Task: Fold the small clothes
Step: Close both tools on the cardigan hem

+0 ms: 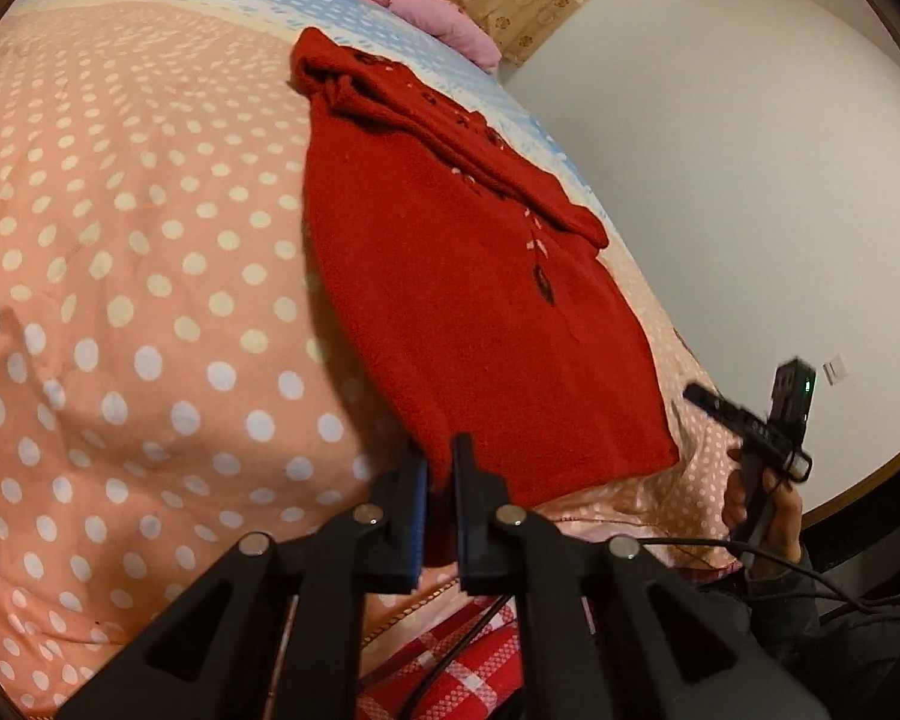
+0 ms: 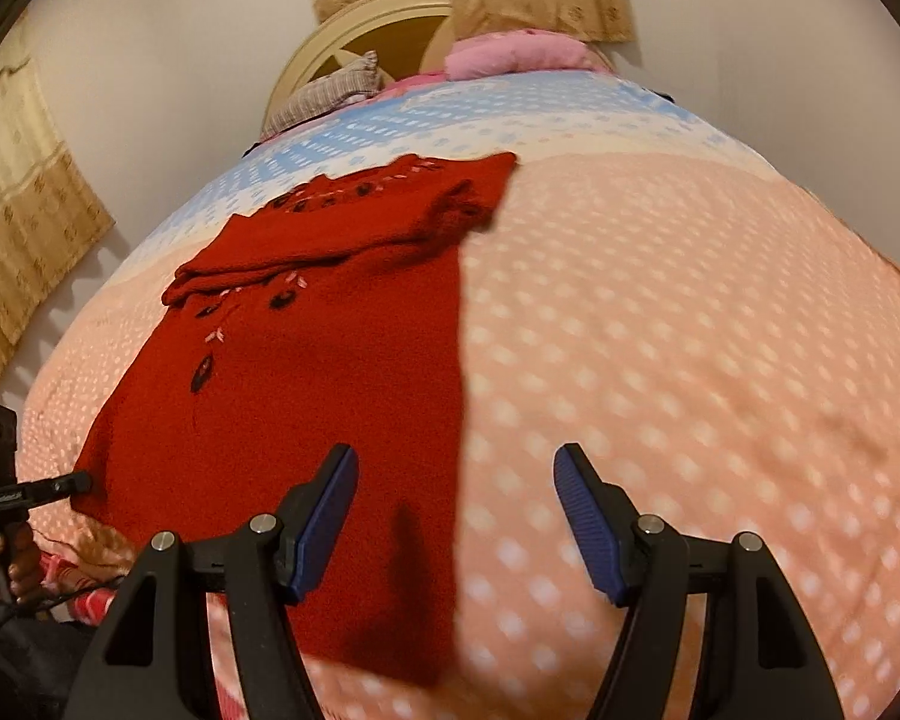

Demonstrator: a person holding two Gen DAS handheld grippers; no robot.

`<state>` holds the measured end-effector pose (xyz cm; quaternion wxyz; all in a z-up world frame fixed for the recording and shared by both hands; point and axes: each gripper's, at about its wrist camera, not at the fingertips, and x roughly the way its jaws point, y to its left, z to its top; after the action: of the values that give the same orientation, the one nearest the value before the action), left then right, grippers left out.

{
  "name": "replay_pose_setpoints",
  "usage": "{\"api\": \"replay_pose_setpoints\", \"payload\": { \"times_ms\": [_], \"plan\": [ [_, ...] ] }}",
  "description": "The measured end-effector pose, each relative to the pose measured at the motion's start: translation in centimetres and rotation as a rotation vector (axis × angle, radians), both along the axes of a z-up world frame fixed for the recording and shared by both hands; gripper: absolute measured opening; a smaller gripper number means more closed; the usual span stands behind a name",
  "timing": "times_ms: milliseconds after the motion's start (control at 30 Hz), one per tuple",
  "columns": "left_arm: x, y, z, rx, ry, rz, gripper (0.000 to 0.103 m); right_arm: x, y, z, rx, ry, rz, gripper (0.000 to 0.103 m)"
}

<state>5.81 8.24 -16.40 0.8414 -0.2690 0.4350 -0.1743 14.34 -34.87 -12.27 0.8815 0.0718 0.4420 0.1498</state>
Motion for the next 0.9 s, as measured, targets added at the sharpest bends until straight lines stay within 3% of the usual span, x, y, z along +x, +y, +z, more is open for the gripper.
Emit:
{"api": "replay_pose_setpoints", "payload": {
  "times_ms": [133, 300, 433, 567, 633, 667, 800, 900],
  "plan": [
    [0.0, 0.2, -0.3, -0.001, 0.011, 0.015, 0.007, -1.7, -2.2, -1.5, 0.104, 0.102, 0.000, 0.069],
    [-0.1, 0.2, -0.8, -0.011, 0.029, 0.030, 0.007, -3.4, -2.4, -2.8, 0.167, 0.152, 0.035, 0.068],
    [0.1, 0.6, -1.7, -0.060, 0.052, 0.052, 0.017, -3.4, -2.0, -3.3, 0.237, 0.171, 0.059, 0.058],
    [-0.1, 0.9, -2.0, -0.109, 0.039, 0.044, 0.018, -3.5, -1.1, -3.6, 0.224, 0.183, 0.072, 0.053],
    [-0.3, 1.0, -1.8, -0.122, 0.019, 0.022, 0.005, -3.6, -0.8, -3.6, 0.250, 0.197, 0.091, 0.029],
    [-0.4, 1.0, -1.5, -0.112, 0.008, 0.019, 0.005, -3.5, -0.8, -3.8, 0.267, 0.213, 0.100, 0.016],
    [-0.7, 1.4, 0.1, -0.093, -0.043, 0.017, 0.005, -3.8, -0.4, -4.4, 0.293, 0.220, 0.122, 0.010],
    [-0.7, 1.4, 1.1, -0.056, -0.081, 0.020, 0.005, -4.1, -1.3, -3.5, 0.424, 0.167, 0.134, 0.009]
  ]
}}
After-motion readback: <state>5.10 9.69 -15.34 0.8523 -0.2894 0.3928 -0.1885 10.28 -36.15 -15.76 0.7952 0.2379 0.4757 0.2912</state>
